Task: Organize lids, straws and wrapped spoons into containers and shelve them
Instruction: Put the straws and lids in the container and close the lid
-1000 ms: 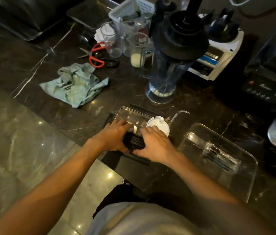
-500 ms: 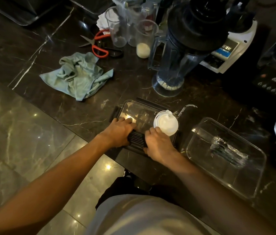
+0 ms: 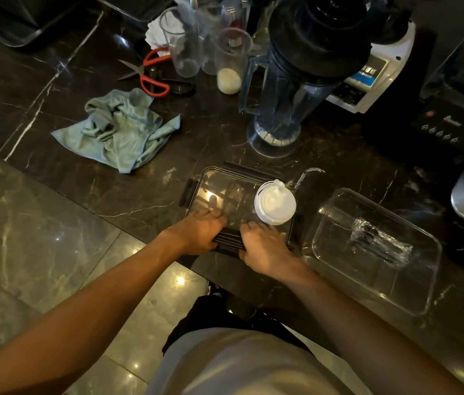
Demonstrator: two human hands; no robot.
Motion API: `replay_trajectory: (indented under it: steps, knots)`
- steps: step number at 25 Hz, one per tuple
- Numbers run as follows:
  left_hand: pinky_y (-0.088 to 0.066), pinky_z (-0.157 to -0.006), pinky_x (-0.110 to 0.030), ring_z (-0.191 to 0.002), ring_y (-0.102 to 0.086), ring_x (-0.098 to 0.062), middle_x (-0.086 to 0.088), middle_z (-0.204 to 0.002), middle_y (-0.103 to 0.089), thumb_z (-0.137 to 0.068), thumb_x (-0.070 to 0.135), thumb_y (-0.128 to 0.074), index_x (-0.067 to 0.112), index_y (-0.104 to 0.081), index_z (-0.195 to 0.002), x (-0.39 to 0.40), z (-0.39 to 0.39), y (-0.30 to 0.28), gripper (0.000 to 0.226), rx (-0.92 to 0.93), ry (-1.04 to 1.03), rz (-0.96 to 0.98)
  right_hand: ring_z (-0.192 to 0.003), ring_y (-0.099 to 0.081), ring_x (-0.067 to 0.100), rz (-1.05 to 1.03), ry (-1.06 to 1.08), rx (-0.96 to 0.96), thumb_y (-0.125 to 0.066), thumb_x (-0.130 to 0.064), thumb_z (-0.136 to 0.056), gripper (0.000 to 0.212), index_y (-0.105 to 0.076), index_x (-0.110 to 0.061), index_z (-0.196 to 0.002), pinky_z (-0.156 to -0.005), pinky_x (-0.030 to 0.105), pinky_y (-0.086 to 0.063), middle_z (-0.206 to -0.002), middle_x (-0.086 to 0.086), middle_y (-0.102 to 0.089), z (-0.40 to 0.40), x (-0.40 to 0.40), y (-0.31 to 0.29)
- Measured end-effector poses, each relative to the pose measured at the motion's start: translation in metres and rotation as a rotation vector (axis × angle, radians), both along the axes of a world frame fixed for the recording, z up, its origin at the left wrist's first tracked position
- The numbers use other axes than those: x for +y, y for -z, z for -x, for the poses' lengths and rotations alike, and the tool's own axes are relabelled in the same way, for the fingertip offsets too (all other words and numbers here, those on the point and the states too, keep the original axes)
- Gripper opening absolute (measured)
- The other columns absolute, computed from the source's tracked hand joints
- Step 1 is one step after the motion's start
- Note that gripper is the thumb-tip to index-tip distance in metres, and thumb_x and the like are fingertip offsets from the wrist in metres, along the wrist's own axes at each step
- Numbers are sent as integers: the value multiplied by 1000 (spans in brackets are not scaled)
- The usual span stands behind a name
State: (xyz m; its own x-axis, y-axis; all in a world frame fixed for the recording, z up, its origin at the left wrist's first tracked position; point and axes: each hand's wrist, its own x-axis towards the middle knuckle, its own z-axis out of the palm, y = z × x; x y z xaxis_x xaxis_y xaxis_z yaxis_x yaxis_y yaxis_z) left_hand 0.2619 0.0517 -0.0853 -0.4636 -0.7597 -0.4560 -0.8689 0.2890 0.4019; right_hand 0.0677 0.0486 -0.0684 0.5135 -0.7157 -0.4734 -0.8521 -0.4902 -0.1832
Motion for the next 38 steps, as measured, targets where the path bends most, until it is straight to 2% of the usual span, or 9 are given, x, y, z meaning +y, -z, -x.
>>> replay_trajectory:
  steps: [5,9,18,22,25,29,33,35,38]
  knots:
    - [-42,-111,-38,-129,-50,-23,-8,-137,-55,-96,27,-65,16,-52,-138,-3,-3,-2,45,38,18,-58,-127,-53,32,-73,69,-42,-71,-25,-93,53,-50,-5,-138,-100,41,-48,-133,15,-56,2,1,0]
    - [-39,-111,-36,-128,-51,-23,-8,-135,-57,-97,25,-65,14,-54,-135,-4,-1,-5,41,34,27,-50,-120,-57,32,-119,92,-57,-71,-25,-93,44,-57,-7,-130,-93,40,-49,-128,14,-58,2,-4,-1]
    - [-50,-100,-32,-116,-63,-19,-3,-127,-66,-100,23,-61,19,-56,-135,-14,-1,-18,36,75,7,-115,-105,-69,31,-72,91,-81,-70,-23,-93,35,-61,-10,-124,-83,39,-54,-117,12,-71,1,-8,-17]
    - [-56,-93,-39,-99,-66,-16,2,-110,-69,-98,27,-62,25,-61,-119,-38,7,-48,21,77,3,-51,-104,-69,32,-27,125,-127,-66,-21,-93,36,-58,-12,-126,-77,34,-48,-113,11,-71,10,-23,-44]
    - [-56,-83,-35,-92,-66,-15,6,-101,-69,-95,31,-66,30,-63,-111,-60,30,-71,16,107,-11,60,-111,-63,30,31,180,-144,-65,-24,-92,31,-59,-18,-121,-81,32,-42,-117,8,-68,32,-44,-71]
    - [-50,-69,-28,-82,-68,-17,8,-89,-67,-85,20,-76,25,-63,-100,-86,84,-86,20,248,-13,141,-107,-66,33,60,323,-144,-65,-21,-91,31,-61,-21,-121,-78,35,-44,-115,8,-71,85,-58,-97]
    - [-56,-77,-20,-89,-71,-9,4,-99,-71,-77,25,-89,17,-68,-112,-97,144,-97,41,556,-2,6,-102,-68,31,47,463,-119,-65,-22,-87,22,-59,-24,-108,-74,36,-47,-106,5,-71,151,-51,-98]
    - [-57,-83,-24,-91,-73,-12,0,-100,-74,-84,30,-84,17,-70,-114,-96,178,-99,35,695,-130,-124,-101,-69,27,29,559,-129,-65,-30,-85,27,-60,-28,-111,-78,38,-53,-107,0,-72,181,-43,-97]
    - [-58,-82,-41,-89,-72,-29,-14,-95,-74,-102,36,-61,15,-73,-107,-90,225,-87,25,714,-242,-185,-100,-70,26,8,656,-144,-67,-36,-83,36,-63,-31,-118,-83,43,-58,-109,0,-73,217,-28,-96]
